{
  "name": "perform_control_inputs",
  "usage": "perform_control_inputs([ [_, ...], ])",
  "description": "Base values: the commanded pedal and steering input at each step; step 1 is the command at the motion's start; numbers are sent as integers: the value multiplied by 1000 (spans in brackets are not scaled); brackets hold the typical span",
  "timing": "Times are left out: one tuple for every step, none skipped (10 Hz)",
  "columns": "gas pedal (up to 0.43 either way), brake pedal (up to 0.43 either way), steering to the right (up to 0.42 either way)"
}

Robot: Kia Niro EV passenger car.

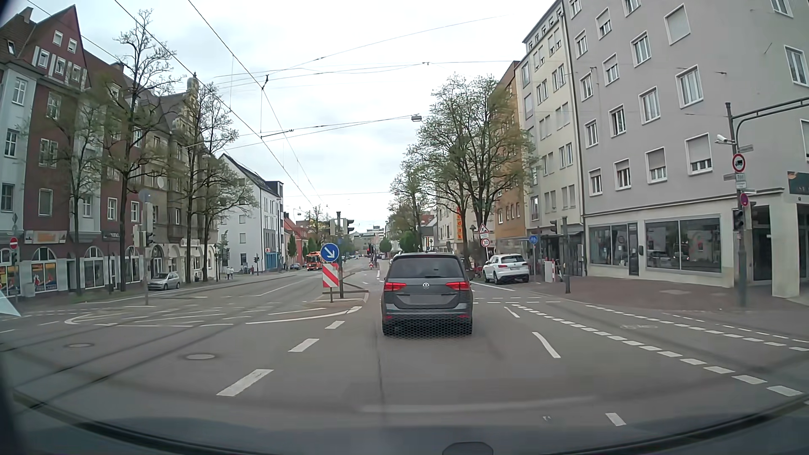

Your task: Follow the waypoints while adhering to traffic rules and regulations

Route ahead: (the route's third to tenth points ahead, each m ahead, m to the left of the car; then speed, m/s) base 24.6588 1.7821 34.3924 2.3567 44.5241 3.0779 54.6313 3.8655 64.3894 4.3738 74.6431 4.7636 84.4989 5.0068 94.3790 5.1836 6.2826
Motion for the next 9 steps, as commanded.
perform_control_inputs([
  [177,0,-15],
  [157,0,-15],
  [157,0,-14],
  [157,0,-11],
  [157,0,-8],
  [157,0,-8],
  [157,0,-8],
  [157,0,-7],
  [157,0,-8],
])
